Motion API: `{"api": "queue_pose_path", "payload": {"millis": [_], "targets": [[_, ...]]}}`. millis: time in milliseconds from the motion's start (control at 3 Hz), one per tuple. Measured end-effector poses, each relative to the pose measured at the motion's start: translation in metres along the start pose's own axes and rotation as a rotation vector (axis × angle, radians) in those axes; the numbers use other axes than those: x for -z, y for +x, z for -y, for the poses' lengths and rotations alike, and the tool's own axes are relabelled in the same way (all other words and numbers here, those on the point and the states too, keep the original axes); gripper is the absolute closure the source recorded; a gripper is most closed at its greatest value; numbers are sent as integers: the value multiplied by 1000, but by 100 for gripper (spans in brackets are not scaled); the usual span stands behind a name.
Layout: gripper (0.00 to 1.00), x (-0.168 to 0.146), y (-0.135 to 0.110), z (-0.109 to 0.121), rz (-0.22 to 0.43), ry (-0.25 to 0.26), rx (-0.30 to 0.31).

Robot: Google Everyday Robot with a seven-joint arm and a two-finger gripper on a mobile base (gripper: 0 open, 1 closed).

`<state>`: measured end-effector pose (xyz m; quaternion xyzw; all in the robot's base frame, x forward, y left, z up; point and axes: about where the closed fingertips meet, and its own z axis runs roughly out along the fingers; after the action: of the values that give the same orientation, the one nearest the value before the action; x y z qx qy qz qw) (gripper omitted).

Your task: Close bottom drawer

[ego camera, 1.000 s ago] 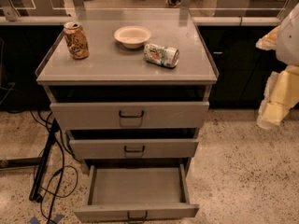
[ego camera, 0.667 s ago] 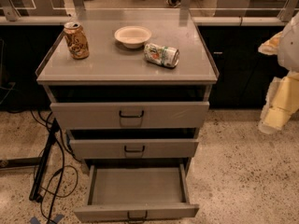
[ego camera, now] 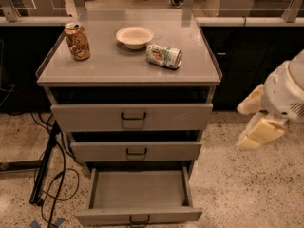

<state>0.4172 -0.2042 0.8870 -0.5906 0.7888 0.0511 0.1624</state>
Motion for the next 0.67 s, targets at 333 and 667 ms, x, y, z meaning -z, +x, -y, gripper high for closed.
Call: {"api": "queue_pose_path", "payload": {"millis": [333,667], "targets": [[65,-64,1,-17,71,-36,-15],[88,-108,3,-33,119,-88,-42]]}}
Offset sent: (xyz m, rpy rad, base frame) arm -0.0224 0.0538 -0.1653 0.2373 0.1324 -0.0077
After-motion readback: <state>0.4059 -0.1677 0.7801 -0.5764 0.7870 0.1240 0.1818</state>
